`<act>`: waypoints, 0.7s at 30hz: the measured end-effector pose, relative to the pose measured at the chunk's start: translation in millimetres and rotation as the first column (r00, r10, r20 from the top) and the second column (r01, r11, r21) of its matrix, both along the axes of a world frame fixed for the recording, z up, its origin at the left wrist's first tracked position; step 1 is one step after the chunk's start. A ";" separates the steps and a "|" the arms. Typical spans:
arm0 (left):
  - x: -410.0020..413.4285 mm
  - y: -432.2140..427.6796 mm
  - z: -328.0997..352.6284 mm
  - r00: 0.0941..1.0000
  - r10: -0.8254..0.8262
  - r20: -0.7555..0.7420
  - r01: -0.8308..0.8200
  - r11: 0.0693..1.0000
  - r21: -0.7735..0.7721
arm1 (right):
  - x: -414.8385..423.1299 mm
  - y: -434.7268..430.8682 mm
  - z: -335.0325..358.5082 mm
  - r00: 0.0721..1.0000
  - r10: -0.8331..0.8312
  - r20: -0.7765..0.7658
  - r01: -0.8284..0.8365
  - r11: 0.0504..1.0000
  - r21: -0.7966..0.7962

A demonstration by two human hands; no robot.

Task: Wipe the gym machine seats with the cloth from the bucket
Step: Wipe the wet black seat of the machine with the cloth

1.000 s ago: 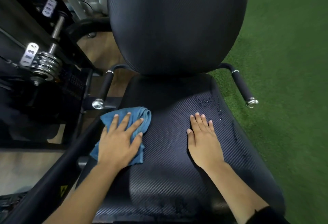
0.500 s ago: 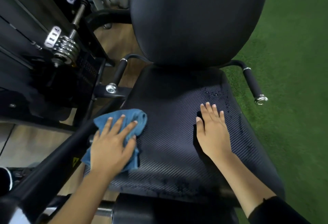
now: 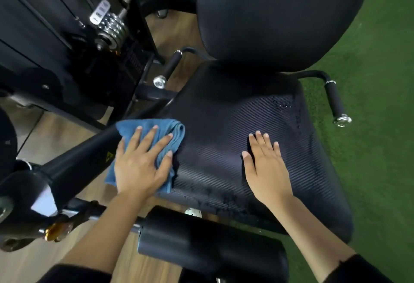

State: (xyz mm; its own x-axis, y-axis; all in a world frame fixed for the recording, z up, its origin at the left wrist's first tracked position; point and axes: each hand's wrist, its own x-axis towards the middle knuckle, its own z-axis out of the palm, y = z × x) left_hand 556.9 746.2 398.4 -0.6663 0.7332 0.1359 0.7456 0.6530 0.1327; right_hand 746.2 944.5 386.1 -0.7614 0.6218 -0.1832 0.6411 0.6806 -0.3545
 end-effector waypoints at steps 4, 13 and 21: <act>48.1 19.0 -6.6 0.986 -0.159 -0.050 0.161 0.986 0.052 | 0.6 -0.5 2.7 1.000 -0.003 -0.027 0.003 1.000 0.000; 26.8 15.7 -2.4 0.999 0.045 -0.021 -0.044 0.999 0.022 | 0.7 -1.0 0.9 1.000 0.004 -0.023 -0.004 1.000 0.021; 16.8 -15.0 -8.2 0.979 -0.185 -0.088 0.187 0.982 0.018 | -1.2 0.3 1.6 1.000 -0.003 -0.022 0.002 1.000 -0.017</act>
